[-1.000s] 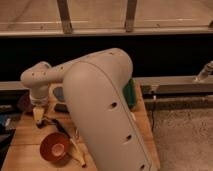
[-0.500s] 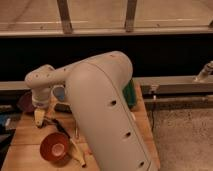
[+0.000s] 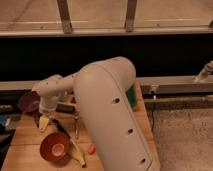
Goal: Place brush in purple bowl
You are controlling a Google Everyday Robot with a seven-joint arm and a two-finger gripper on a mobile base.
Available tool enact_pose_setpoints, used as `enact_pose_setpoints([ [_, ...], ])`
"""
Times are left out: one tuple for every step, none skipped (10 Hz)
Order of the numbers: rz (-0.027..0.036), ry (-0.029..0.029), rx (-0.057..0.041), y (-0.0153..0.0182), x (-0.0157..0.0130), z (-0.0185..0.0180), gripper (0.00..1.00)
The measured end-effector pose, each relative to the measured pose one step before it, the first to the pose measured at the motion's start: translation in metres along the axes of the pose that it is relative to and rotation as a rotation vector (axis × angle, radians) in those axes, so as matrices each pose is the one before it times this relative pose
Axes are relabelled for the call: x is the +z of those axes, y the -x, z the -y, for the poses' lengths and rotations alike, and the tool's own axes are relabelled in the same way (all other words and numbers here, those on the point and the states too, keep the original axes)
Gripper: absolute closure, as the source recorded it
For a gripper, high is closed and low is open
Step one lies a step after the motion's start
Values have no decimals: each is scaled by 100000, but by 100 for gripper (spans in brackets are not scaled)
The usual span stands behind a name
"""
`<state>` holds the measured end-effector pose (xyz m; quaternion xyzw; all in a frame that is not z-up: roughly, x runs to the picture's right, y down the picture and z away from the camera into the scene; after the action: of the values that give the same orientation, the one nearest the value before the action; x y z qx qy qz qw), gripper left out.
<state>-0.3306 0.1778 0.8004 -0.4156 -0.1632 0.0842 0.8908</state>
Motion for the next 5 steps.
enact_pose_setpoints([
  [440,489,1392,-275,269,-154,20],
  [244,247,1389,-378,179,105,20],
  [159,481,1709,-464,285,208,20],
  [65,1018,1573,-383,638,135,20],
  [88,998,1240,-216,537,56,20],
])
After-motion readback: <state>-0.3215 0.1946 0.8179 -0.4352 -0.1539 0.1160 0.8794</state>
